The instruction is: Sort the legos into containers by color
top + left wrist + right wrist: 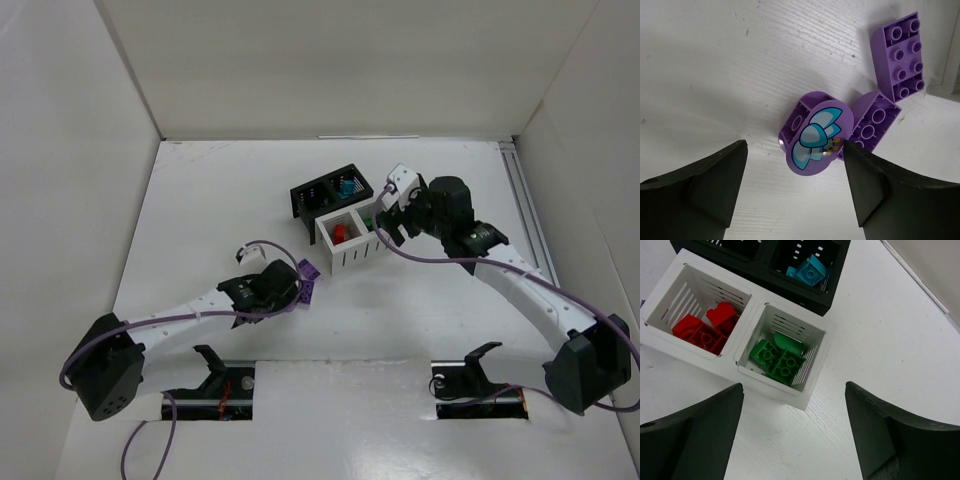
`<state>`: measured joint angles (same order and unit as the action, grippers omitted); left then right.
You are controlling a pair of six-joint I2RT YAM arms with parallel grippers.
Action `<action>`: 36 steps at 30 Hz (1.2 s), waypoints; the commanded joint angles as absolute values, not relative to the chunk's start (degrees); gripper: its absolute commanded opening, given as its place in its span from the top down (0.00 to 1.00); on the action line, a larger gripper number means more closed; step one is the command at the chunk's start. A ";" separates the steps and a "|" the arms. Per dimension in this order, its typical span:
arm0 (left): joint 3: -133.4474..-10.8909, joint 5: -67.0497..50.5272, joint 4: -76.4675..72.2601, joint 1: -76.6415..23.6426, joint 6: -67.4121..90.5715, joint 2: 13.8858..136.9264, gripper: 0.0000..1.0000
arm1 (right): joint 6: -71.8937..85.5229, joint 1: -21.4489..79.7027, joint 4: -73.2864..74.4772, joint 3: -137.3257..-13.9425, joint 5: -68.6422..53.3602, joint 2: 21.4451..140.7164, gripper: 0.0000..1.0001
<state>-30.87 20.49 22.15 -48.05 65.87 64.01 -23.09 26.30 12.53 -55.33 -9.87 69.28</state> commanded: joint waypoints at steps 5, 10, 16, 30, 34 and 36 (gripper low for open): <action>-31.82 23.47 19.25 -48.34 62.15 66.96 0.26 | -22.41 26.63 9.76 -53.96 -10.99 68.99 0.13; -33.22 23.47 17.84 -48.34 60.38 70.22 0.28 | -22.41 26.63 10.28 -52.91 -10.99 67.86 0.13; -33.84 22.94 17.05 -48.34 59.06 71.46 0.47 | -22.41 26.10 10.81 -51.86 -10.99 67.24 0.13; -41.83 26.80 21.80 -48.34 54.32 62.68 0.78 | -21.88 24.88 14.06 -50.02 -8.27 59.87 0.13; -48.58 30.58 19.52 -48.34 47.83 59.77 0.73 | -25.21 24.26 14.06 -48.35 -6.94 54.16 0.12; -50.96 30.06 14.43 -45.90 43.79 60.72 0.72 | -26.62 24.26 14.06 -47.64 -6.94 51.95 0.11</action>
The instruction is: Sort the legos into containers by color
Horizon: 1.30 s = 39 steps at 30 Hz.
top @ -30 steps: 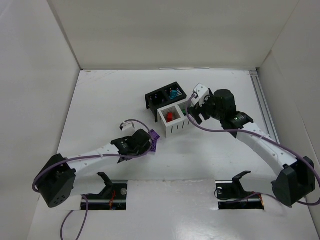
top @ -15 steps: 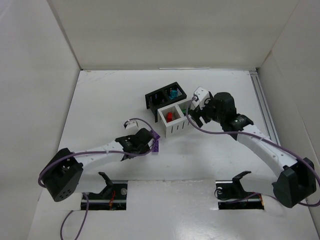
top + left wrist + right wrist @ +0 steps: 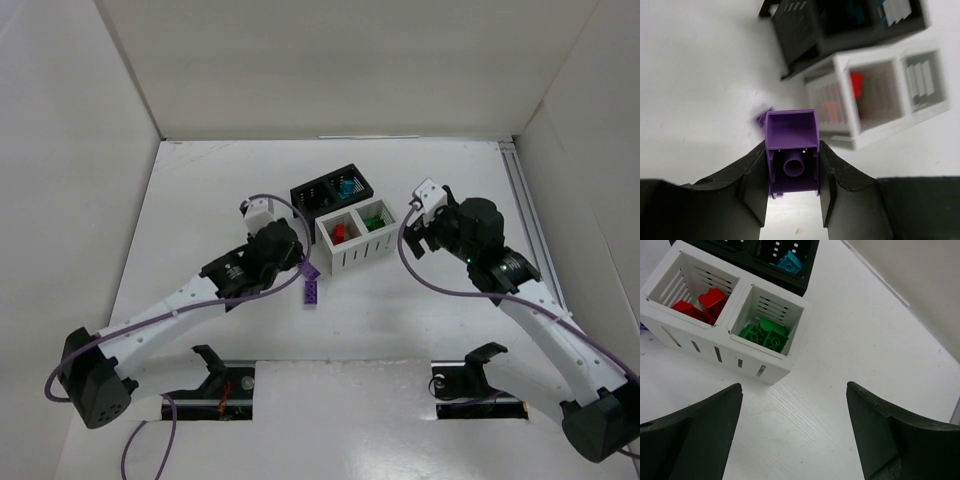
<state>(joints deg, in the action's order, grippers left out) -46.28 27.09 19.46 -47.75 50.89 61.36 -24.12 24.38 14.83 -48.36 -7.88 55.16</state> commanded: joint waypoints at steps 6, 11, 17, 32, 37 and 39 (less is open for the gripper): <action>-67.39 29.79 9.05 -41.93 31.48 74.84 0.70 | -28.83 24.26 15.91 -46.49 -4.93 46.68 0.08; -80.40 24.62 9.75 -35.70 28.39 88.48 0.70 | -29.88 24.26 19.76 -46.49 -3.08 45.62 0.06; -86.40 20.13 11.51 -32.70 28.39 97.55 0.73 | -29.36 23.73 21.62 -46.49 -2.36 45.62 0.06; -82.71 13.62 11.78 -32.08 29.09 96.42 0.43 | -29.36 35.91 19.17 -46.49 -4.67 48.43 0.06; -72.90 15.19 11.78 -32.78 31.81 86.95 0.09 | -26.11 46.92 14.51 -46.49 -3.34 55.88 0.06; -68.40 17.30 12.47 -34.62 34.96 79.83 0.00 | -21.39 51.91 12.23 -46.49 1.73 59.22 0.06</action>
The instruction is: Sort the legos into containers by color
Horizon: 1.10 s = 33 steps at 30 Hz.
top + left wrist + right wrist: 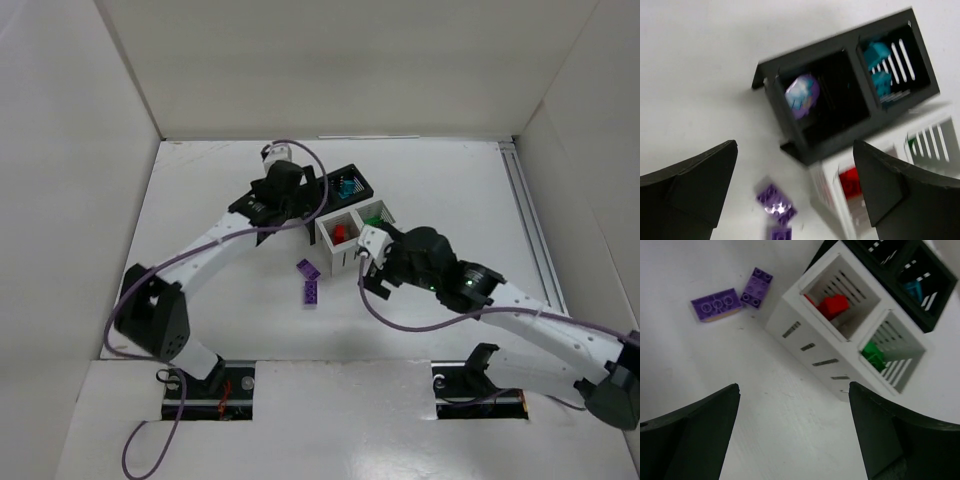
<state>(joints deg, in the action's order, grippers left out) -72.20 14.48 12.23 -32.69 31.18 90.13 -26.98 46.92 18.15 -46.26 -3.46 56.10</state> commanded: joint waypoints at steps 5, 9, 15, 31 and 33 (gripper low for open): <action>-51.64 21.53 18.44 -38.05 48.05 65.24 0.00 | -5.81 61.16 5.46 -49.12 8.96 73.72 0.06; -41.59 21.80 23.63 -39.46 55.53 49.71 0.00 | 0.42 65.48 4.92 -55.36 13.18 86.55 0.06; -35.51 19.87 27.33 -39.46 59.23 38.59 0.00 | 13.06 66.01 -1.31 -57.30 14.50 97.54 0.06; -37.96 20.92 33.74 -39.99 58.18 32.88 0.00 | 27.42 67.23 -6.24 -57.40 23.72 106.53 0.51; -37.97 21.44 33.75 -39.99 58.71 31.73 0.00 | 27.42 67.24 -6.24 -56.78 24.26 105.83 0.68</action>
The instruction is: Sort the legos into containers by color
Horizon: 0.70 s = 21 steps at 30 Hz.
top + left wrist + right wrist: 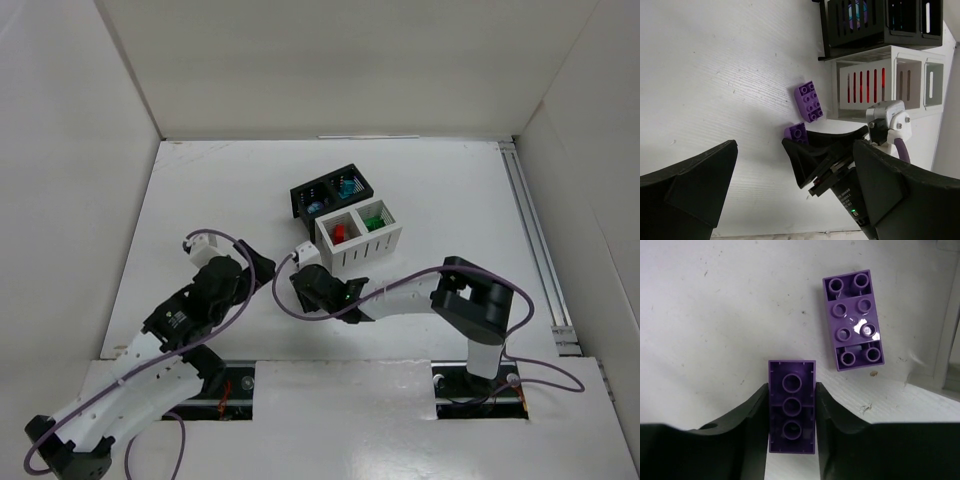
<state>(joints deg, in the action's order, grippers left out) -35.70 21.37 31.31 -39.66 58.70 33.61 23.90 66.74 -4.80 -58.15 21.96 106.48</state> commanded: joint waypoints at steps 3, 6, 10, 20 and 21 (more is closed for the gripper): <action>-37.44 21.45 33.13 -39.99 58.71 29.80 0.00 | 25.68 67.24 -6.24 -56.78 24.87 105.21 0.77; -37.44 21.45 33.13 -39.99 58.71 29.18 0.00 | 20.51 67.24 -6.24 -56.78 23.03 101.36 0.82; -37.44 20.92 31.12 -39.99 57.14 29.35 0.00 | 13.64 67.85 -5.46 -56.25 24.69 92.39 0.82; -37.97 19.51 25.23 -39.99 57.22 39.37 0.00 | -12.80 55.65 -3.69 -68.00 21.82 84.79 0.81; -37.97 19.51 24.27 -39.99 57.22 39.90 0.00 | -14.31 54.07 -3.69 -69.59 19.45 85.95 0.81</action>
